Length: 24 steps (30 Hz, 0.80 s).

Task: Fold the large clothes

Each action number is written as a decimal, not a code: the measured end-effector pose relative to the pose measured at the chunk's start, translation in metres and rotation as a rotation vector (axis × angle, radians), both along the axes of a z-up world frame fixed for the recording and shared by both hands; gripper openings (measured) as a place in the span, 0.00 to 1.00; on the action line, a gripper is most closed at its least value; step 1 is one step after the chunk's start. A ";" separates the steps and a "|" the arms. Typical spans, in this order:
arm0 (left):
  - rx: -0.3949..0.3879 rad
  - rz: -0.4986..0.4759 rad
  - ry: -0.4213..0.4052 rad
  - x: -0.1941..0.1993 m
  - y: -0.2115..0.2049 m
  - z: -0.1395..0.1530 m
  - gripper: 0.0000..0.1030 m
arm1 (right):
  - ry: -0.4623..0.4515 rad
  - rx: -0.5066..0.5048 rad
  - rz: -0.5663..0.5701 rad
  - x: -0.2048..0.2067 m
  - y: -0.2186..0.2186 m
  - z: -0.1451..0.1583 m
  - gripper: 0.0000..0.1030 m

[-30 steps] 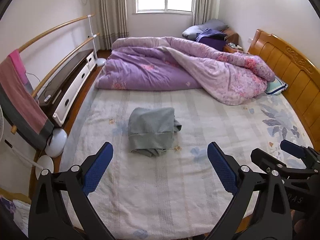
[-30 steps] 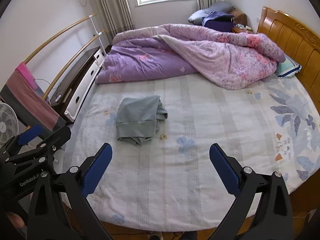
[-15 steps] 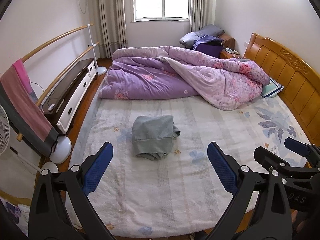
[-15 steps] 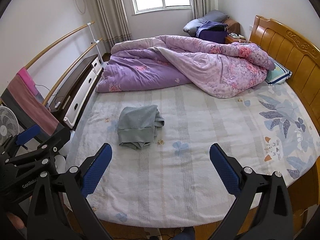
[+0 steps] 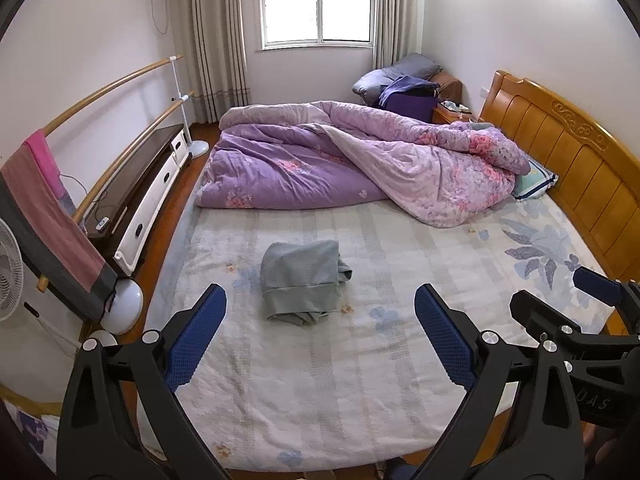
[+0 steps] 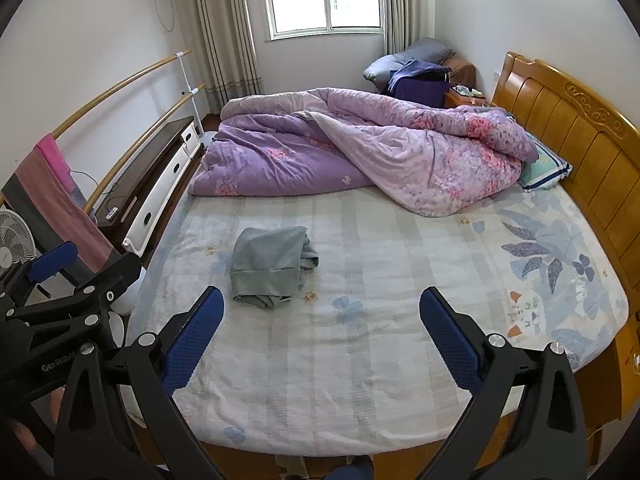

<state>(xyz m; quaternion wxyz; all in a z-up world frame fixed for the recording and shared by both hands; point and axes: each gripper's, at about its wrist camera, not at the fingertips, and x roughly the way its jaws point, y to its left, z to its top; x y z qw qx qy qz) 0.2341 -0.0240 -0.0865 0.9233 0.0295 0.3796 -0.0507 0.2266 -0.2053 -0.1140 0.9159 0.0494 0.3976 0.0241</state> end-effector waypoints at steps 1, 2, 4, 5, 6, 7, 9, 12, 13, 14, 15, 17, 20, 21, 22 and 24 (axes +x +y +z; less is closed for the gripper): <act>-0.002 0.006 -0.003 -0.001 -0.001 0.002 0.93 | -0.002 -0.003 0.000 0.000 -0.001 0.002 0.92; -0.001 0.009 -0.005 -0.001 -0.002 0.004 0.93 | -0.003 -0.006 0.001 -0.001 -0.002 0.004 0.92; -0.001 0.011 -0.008 -0.002 -0.004 0.008 0.93 | -0.006 -0.012 0.001 -0.001 -0.004 0.008 0.92; -0.003 0.006 -0.011 -0.002 -0.004 0.010 0.93 | -0.008 -0.012 0.002 -0.002 -0.006 0.010 0.92; -0.004 0.003 -0.012 -0.002 -0.005 0.011 0.93 | -0.009 -0.013 0.002 -0.004 -0.006 0.011 0.92; -0.005 0.000 -0.013 -0.001 -0.006 0.013 0.93 | -0.012 -0.015 0.003 -0.005 -0.007 0.013 0.92; -0.002 -0.003 -0.025 -0.002 -0.007 0.017 0.93 | -0.018 -0.017 0.002 -0.006 -0.009 0.016 0.92; 0.002 -0.007 -0.046 -0.003 -0.009 0.024 0.93 | -0.023 -0.016 -0.002 -0.008 -0.010 0.019 0.92; 0.001 -0.008 -0.048 -0.002 -0.009 0.025 0.93 | -0.024 -0.016 -0.002 -0.008 -0.011 0.020 0.92; -0.001 -0.008 -0.051 -0.002 -0.010 0.026 0.93 | -0.025 -0.016 -0.002 -0.009 -0.012 0.020 0.92; -0.003 -0.006 -0.053 -0.002 -0.010 0.027 0.93 | -0.026 -0.017 -0.002 -0.009 -0.012 0.021 0.92; -0.004 -0.008 -0.053 -0.002 -0.010 0.028 0.93 | -0.028 -0.018 -0.005 -0.009 -0.014 0.023 0.92; -0.001 -0.006 -0.059 -0.002 -0.013 0.031 0.93 | -0.030 -0.017 -0.006 -0.008 -0.014 0.024 0.92; 0.000 -0.006 -0.061 -0.001 -0.013 0.032 0.93 | -0.029 -0.019 -0.005 -0.008 -0.014 0.023 0.92; 0.001 -0.005 -0.064 0.000 -0.013 0.032 0.93 | -0.030 -0.019 -0.006 -0.008 -0.015 0.024 0.92; 0.000 -0.005 -0.067 0.000 -0.014 0.033 0.93 | -0.032 -0.018 -0.005 -0.007 -0.016 0.026 0.92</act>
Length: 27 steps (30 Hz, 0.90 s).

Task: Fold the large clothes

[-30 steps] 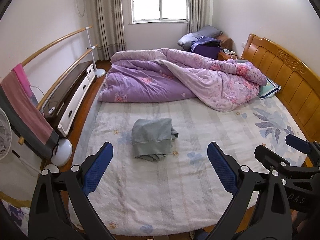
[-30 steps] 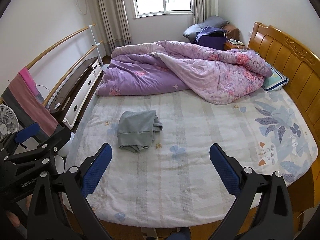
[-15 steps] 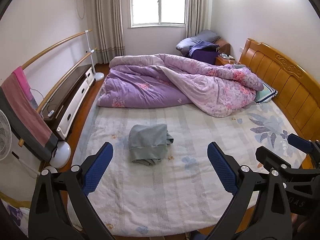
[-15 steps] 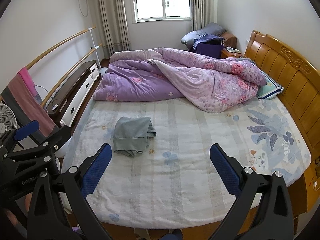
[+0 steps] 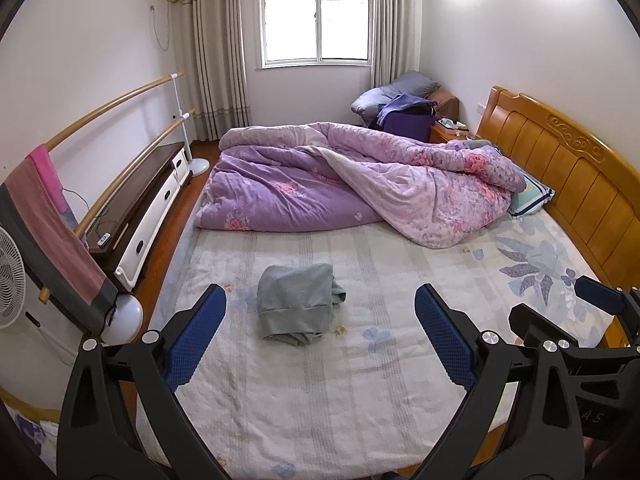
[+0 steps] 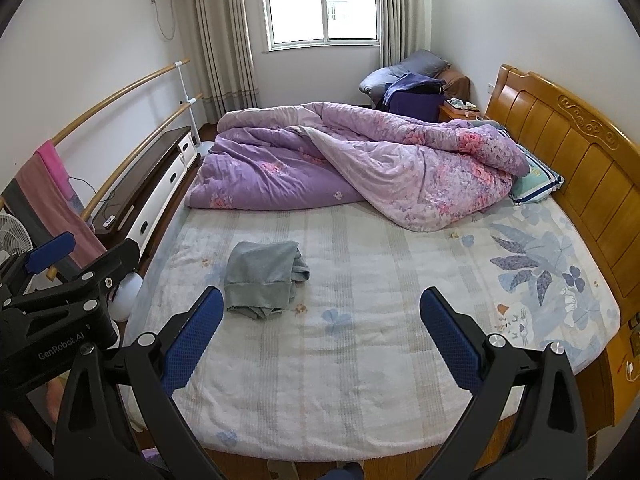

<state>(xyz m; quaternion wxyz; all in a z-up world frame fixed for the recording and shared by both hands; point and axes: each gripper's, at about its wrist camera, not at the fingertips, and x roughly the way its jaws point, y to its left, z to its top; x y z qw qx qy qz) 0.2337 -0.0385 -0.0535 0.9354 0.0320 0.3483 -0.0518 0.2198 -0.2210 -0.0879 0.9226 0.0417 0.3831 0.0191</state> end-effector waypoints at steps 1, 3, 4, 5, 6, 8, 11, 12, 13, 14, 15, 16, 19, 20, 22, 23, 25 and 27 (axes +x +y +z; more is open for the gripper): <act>-0.001 0.000 0.001 0.000 0.000 0.001 0.93 | -0.002 -0.001 -0.001 0.000 0.000 0.001 0.92; 0.002 0.000 -0.001 0.000 0.000 0.001 0.93 | -0.003 0.000 -0.003 0.000 -0.001 0.003 0.92; 0.003 0.000 -0.004 0.000 0.000 0.001 0.93 | -0.001 0.001 -0.003 0.000 -0.001 0.003 0.92; 0.002 -0.002 -0.002 0.001 0.000 0.001 0.93 | -0.001 0.001 -0.004 0.000 -0.001 0.003 0.92; 0.001 -0.002 -0.001 0.001 0.000 0.001 0.93 | -0.003 -0.001 -0.003 0.001 -0.002 0.003 0.92; -0.002 -0.003 0.003 0.001 -0.001 0.000 0.93 | 0.000 0.000 -0.002 0.001 -0.002 0.003 0.92; -0.010 -0.005 0.009 0.004 0.000 0.000 0.93 | -0.002 -0.003 -0.005 0.002 -0.002 0.003 0.92; -0.010 -0.006 0.011 0.005 0.000 0.000 0.93 | -0.001 -0.005 -0.006 0.002 -0.002 0.003 0.92; -0.008 -0.007 0.010 0.005 -0.001 0.001 0.93 | 0.000 -0.004 -0.007 0.002 -0.003 0.004 0.92; -0.008 -0.007 0.008 0.005 -0.001 0.000 0.93 | 0.001 -0.003 -0.008 0.002 -0.002 0.003 0.92; -0.009 -0.005 0.009 0.005 -0.001 0.000 0.93 | 0.002 -0.003 -0.010 0.002 -0.002 0.003 0.92; -0.006 -0.006 0.010 0.005 -0.001 0.000 0.93 | 0.002 -0.003 -0.011 0.003 -0.002 0.003 0.92; -0.006 -0.005 0.010 0.006 -0.002 0.000 0.93 | 0.004 -0.004 -0.018 0.002 0.000 0.002 0.92; -0.006 -0.007 0.007 0.007 -0.002 0.000 0.93 | 0.004 -0.003 -0.018 0.002 -0.001 0.002 0.92; -0.003 -0.006 0.002 0.007 -0.001 -0.001 0.93 | 0.004 -0.003 -0.017 0.002 -0.001 0.002 0.92; 0.005 -0.007 -0.004 0.007 -0.002 -0.001 0.93 | 0.006 -0.004 -0.016 0.003 -0.001 0.002 0.92; 0.012 -0.017 -0.017 0.008 0.000 -0.001 0.93 | 0.008 -0.005 -0.019 0.002 -0.002 0.002 0.92; 0.016 -0.025 -0.015 0.011 0.002 -0.001 0.93 | 0.009 -0.008 -0.020 0.002 -0.001 0.002 0.92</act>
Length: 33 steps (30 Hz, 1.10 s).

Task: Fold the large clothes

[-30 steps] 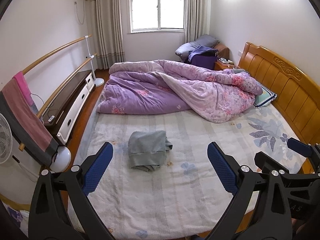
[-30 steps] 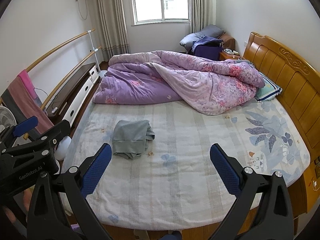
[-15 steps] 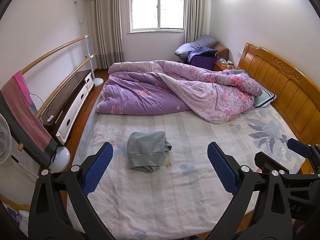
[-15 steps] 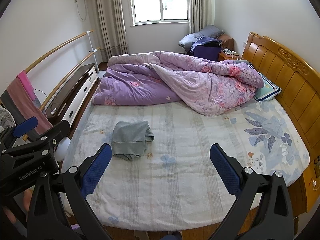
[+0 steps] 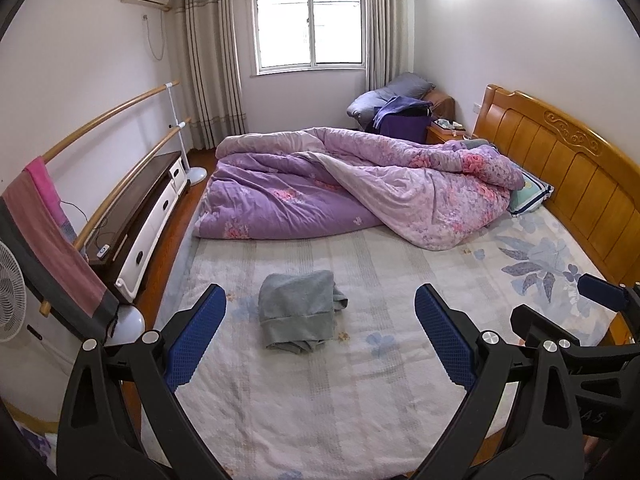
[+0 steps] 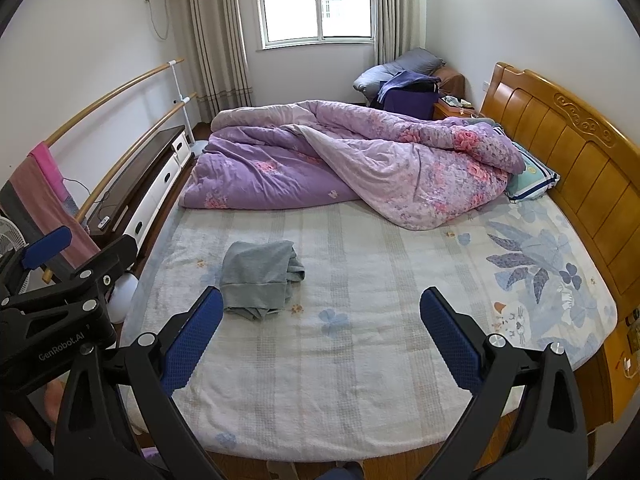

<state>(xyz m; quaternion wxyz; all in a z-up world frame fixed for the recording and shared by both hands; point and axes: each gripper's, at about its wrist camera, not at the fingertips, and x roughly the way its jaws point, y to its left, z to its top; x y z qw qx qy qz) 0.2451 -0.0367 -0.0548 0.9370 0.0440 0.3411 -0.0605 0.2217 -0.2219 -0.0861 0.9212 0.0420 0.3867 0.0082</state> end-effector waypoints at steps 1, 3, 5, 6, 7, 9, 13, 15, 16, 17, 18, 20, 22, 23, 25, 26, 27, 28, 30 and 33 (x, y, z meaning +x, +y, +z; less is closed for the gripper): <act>-0.001 -0.003 0.002 0.001 0.000 0.000 0.93 | 0.001 0.001 -0.001 0.000 -0.001 0.000 0.92; -0.002 -0.008 0.008 0.004 0.002 -0.002 0.93 | 0.003 0.001 -0.003 -0.001 -0.001 0.000 0.92; -0.002 -0.008 0.009 0.004 0.003 -0.002 0.93 | 0.006 -0.002 -0.006 -0.001 -0.001 0.000 0.92; -0.004 -0.009 0.010 0.004 0.003 -0.002 0.93 | 0.005 -0.001 -0.007 -0.001 0.000 -0.001 0.92; -0.004 -0.010 0.009 0.004 0.003 -0.002 0.93 | 0.006 -0.001 -0.009 -0.001 0.000 -0.001 0.92; -0.003 -0.010 0.013 0.005 0.003 -0.003 0.93 | 0.007 -0.002 -0.008 0.000 0.000 -0.001 0.92; -0.001 -0.008 0.013 0.003 0.002 -0.006 0.93 | 0.007 -0.002 -0.008 -0.001 0.001 -0.001 0.92; 0.000 -0.008 0.013 0.004 0.001 -0.007 0.93 | 0.006 -0.002 -0.009 -0.001 0.001 -0.001 0.92; 0.000 -0.009 0.012 0.004 0.001 -0.007 0.93 | 0.006 -0.003 -0.008 -0.001 0.001 -0.001 0.92; 0.001 -0.008 0.011 0.004 0.000 -0.007 0.93 | 0.006 -0.003 -0.008 -0.001 0.000 -0.001 0.92; -0.002 -0.006 0.013 0.004 0.001 -0.007 0.93 | 0.006 -0.002 -0.009 -0.001 0.001 0.000 0.92; -0.003 -0.008 0.014 0.005 0.001 -0.007 0.93 | 0.006 -0.002 -0.009 0.000 0.001 0.000 0.92; -0.001 -0.009 0.015 0.004 0.001 -0.006 0.93 | 0.008 -0.003 -0.008 0.000 0.001 0.000 0.92; -0.002 -0.008 0.014 0.004 0.001 -0.006 0.93 | 0.008 -0.003 -0.009 0.000 0.001 0.000 0.92; -0.001 -0.009 0.016 0.005 0.001 -0.006 0.93 | 0.008 -0.002 -0.009 0.001 0.001 0.000 0.92; -0.001 -0.010 0.018 0.005 0.001 -0.008 0.93 | 0.010 -0.002 -0.009 0.001 0.000 0.000 0.92; -0.003 -0.010 0.020 0.005 0.000 -0.009 0.93 | 0.011 -0.002 -0.011 0.002 0.001 -0.002 0.92; -0.003 -0.009 0.020 0.006 0.000 -0.011 0.93 | 0.011 -0.003 -0.011 0.002 0.001 -0.002 0.92; -0.001 -0.011 0.021 0.007 0.001 -0.011 0.93 | 0.012 -0.005 -0.012 0.002 0.001 -0.003 0.92; -0.008 -0.011 0.028 0.008 0.002 -0.013 0.93 | 0.017 -0.003 -0.016 0.001 -0.002 -0.006 0.92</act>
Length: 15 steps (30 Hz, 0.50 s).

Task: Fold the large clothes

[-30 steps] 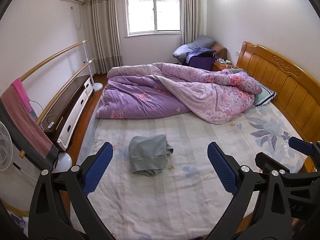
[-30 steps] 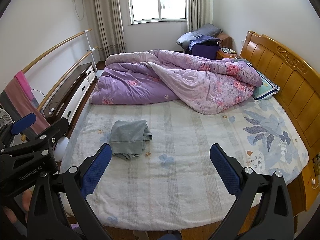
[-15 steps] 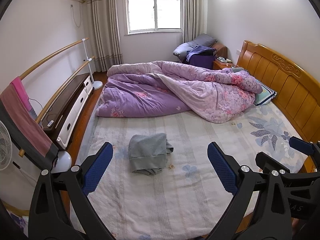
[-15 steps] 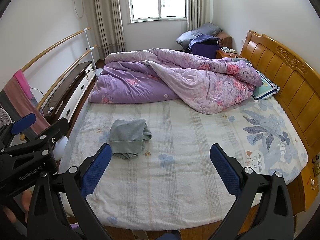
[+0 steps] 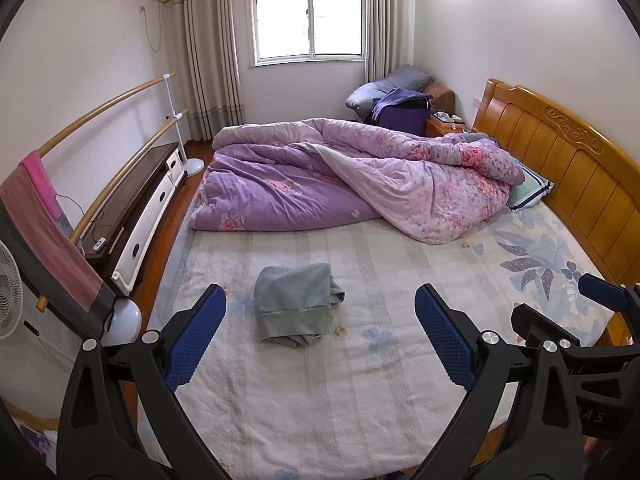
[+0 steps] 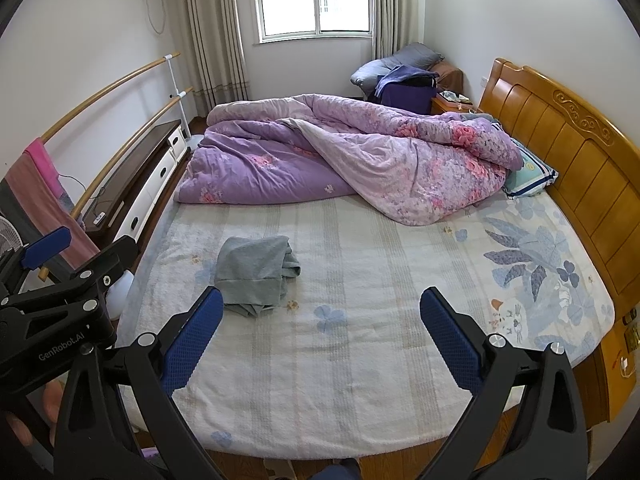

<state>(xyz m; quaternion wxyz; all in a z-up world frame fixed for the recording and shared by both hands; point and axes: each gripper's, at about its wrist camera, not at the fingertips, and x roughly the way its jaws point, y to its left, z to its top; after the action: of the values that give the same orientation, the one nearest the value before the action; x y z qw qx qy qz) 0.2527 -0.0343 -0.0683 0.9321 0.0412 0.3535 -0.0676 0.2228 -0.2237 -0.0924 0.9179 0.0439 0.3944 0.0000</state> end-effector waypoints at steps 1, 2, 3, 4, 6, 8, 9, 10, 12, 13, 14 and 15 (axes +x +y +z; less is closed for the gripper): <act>0.000 0.000 0.001 0.000 0.001 -0.001 0.93 | 0.001 -0.001 -0.001 0.000 0.000 0.000 0.92; 0.001 0.000 0.001 0.001 0.000 -0.001 0.93 | 0.002 -0.002 -0.002 0.000 0.000 -0.001 0.92; 0.000 0.001 0.003 0.001 0.001 -0.001 0.93 | 0.004 -0.002 -0.003 -0.001 -0.001 -0.002 0.92; -0.001 0.001 0.004 0.001 0.001 -0.002 0.93 | 0.006 -0.001 -0.004 0.000 -0.002 -0.004 0.92; 0.000 0.001 0.005 0.002 0.001 -0.003 0.93 | 0.008 -0.002 -0.005 0.000 -0.002 -0.005 0.92; 0.000 0.001 0.007 0.002 0.002 -0.006 0.93 | 0.012 0.000 -0.006 0.000 -0.003 -0.006 0.92; 0.000 0.002 0.009 0.003 0.001 -0.004 0.93 | 0.014 -0.001 -0.007 0.001 -0.002 -0.006 0.92; -0.001 0.002 0.010 0.003 0.002 -0.005 0.93 | 0.015 -0.001 -0.008 0.001 -0.002 -0.007 0.92; -0.002 0.001 0.010 0.003 0.002 -0.004 0.93 | 0.020 -0.003 -0.009 0.003 -0.003 -0.008 0.92; -0.001 0.001 0.008 0.003 0.002 -0.004 0.93 | 0.022 -0.005 -0.008 0.005 -0.001 -0.008 0.92; -0.002 0.001 0.011 0.003 0.002 -0.005 0.93 | 0.022 -0.005 -0.009 0.005 -0.001 -0.008 0.92; -0.002 0.000 0.013 0.003 0.002 -0.005 0.93 | 0.025 -0.007 -0.009 0.005 -0.002 -0.009 0.92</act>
<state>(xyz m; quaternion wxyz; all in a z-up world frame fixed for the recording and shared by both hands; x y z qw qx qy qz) 0.2559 -0.0321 -0.0736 0.9299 0.0396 0.3593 -0.0682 0.2277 -0.2259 -0.1018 0.9131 0.0423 0.4055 -0.0059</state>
